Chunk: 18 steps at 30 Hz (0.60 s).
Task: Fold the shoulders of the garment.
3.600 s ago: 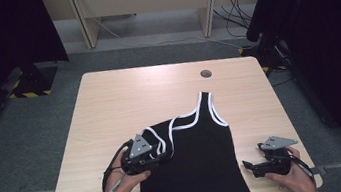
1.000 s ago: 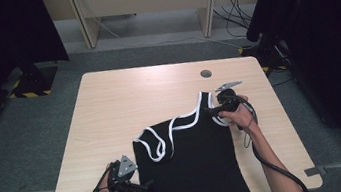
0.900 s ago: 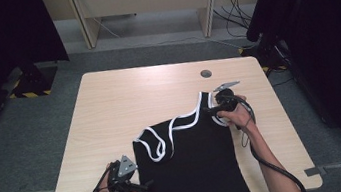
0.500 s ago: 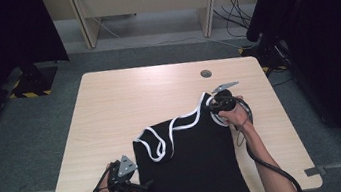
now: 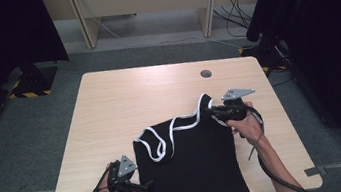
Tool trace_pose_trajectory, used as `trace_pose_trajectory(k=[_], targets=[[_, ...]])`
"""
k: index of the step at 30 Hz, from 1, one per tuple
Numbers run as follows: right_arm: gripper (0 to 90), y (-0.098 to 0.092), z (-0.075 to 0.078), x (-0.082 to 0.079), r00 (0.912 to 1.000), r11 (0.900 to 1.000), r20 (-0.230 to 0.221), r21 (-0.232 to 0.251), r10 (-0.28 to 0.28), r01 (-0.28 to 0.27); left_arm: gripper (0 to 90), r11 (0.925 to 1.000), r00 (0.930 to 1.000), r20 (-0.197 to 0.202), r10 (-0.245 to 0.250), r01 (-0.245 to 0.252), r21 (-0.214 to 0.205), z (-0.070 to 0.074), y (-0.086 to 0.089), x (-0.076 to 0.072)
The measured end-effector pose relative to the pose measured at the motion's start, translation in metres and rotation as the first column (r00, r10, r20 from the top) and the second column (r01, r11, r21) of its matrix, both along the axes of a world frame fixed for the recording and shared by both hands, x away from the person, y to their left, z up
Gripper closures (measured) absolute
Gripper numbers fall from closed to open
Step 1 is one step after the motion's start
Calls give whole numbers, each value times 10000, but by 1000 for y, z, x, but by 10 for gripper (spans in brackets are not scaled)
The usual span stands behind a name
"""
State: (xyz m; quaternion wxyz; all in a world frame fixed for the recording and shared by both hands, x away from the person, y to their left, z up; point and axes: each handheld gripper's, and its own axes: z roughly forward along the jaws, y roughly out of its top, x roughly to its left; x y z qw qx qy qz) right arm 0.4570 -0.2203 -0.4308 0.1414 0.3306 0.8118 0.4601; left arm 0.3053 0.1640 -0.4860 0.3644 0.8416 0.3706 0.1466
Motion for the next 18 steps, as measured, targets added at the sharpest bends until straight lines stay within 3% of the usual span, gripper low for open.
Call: trace_pose_trajectory(k=[8, 12, 18], targets=[[814, 3, -7, -37, 9982, 9992, 448, -98, 395, -391, 0, 10000, 10000, 2, 13, -13, -2, 0, 0, 0], [710, 2, -9, -53, 9981, 9986, 386, -208, 486, -479, 0, 10000, 10000, 4, 15, -15, -3, 0, 0, 0], [647, -7, -2, -68, 9972, 9983, 520, -242, 534, -522, 0, 10000, 10000, 3, 17, -17, -3, 0, 0, 0]])
